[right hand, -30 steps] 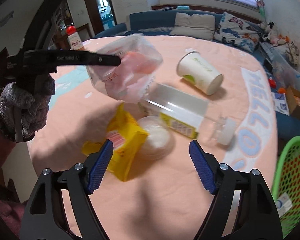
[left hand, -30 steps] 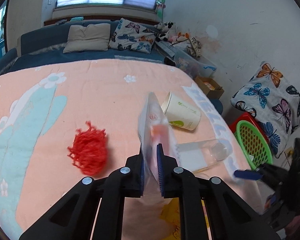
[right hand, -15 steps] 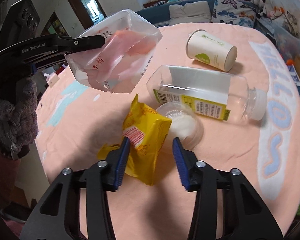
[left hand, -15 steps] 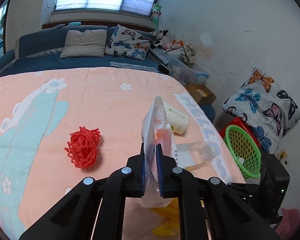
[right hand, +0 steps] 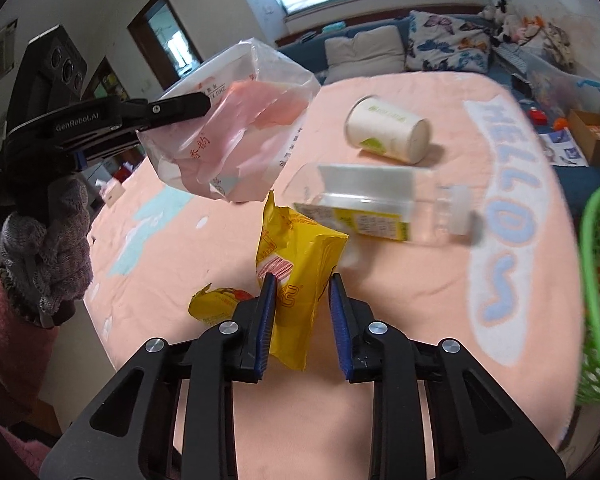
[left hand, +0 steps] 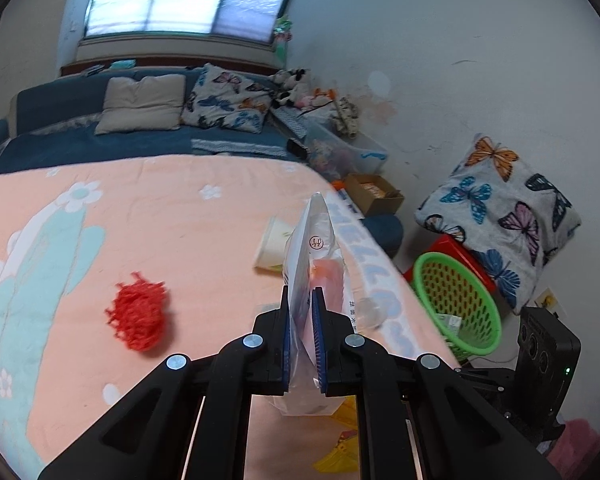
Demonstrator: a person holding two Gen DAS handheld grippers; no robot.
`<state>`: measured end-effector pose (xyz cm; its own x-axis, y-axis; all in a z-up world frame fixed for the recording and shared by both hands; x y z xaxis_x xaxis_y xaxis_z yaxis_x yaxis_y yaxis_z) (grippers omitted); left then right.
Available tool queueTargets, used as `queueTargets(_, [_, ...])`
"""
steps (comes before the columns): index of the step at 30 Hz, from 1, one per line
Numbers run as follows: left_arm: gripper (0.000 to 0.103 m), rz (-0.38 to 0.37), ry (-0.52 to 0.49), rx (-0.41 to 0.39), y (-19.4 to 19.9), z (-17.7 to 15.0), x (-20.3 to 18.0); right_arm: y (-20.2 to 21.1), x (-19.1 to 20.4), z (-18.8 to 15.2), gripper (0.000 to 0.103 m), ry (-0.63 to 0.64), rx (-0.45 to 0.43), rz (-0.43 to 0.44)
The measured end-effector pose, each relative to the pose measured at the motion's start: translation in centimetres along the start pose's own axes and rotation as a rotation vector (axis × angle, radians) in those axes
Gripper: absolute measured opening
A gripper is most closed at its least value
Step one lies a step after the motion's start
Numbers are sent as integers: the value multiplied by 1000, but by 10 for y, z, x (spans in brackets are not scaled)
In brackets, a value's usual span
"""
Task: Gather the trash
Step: 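Carry the bag and yellow wrapper to the green basket and release both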
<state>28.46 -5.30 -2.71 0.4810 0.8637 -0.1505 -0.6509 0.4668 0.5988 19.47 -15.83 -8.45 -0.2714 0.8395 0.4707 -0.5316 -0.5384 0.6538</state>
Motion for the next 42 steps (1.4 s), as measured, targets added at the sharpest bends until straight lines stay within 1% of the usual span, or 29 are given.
queueTargets(5, [9, -50, -46, -10, -7, 14, -34, 36, -25, 5, 27, -36, -66, -53])
queueTargets(9, [9, -87, -75, -10, -18, 24, -62, 64, -62, 12, 27, -96, -118, -122])
queueTargets(12, [9, -116, -107, -5, -30, 32, -86, 85, -95, 16, 27, -141, -157, -186])
queueTargets(18, [9, -166, -150, 16, -56, 43, -129, 123, -175, 20, 27, -243, -220, -350])
queueTargets(21, [9, -189, -179, 25, -72, 48, -153, 142, -216, 21, 27, -288, -247, -445])
queueTargets(25, [9, -214, -213, 46, -91, 52, -178, 153, -255, 19, 28, -348, -261, -509])
queueTargets(30, [9, -240, -249, 69, -113, 56, -206, 163, -282, 15, 31, -394, -272, -558])
queueTargets(33, [9, -256, -263, 83, -125, 56, -221, 167, -293, 11, 34, -415, -273, -579])
queueTargets(34, [9, -265, -270, 91, -130, 55, -227, 169, -297, 9, 38, -426, -276, -580])
queueTargets(35, [9, -265, -276, 94, -132, 55, -230, 170, -300, 8, 42, -434, -276, -581])
queueTargets(37, [9, -272, -286, 104, -140, 54, -238, 172, -302, 7, 44, -443, -283, -588])
queueTargets(40, [9, -288, -292, 124, -152, 52, -251, 176, -302, 5, 48, -450, -288, -587])
queueTargets(42, [9, -298, -297, 136, -160, 51, -260, 179, -300, 4, 49, -449, -292, -584])
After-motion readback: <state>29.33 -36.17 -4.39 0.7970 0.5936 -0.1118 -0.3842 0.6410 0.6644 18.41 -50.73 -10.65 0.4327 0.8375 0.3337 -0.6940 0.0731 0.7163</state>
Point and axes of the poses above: each gripper's, at about its wrist camera, not at the fingertips, and y roughly against the way its jaws point, x to its left, z to its top, the point moved 9 cm from there along -y, roughly the way its jaws point, and after that the axes turned 11 degrees about -y, right-handed, at the moved point
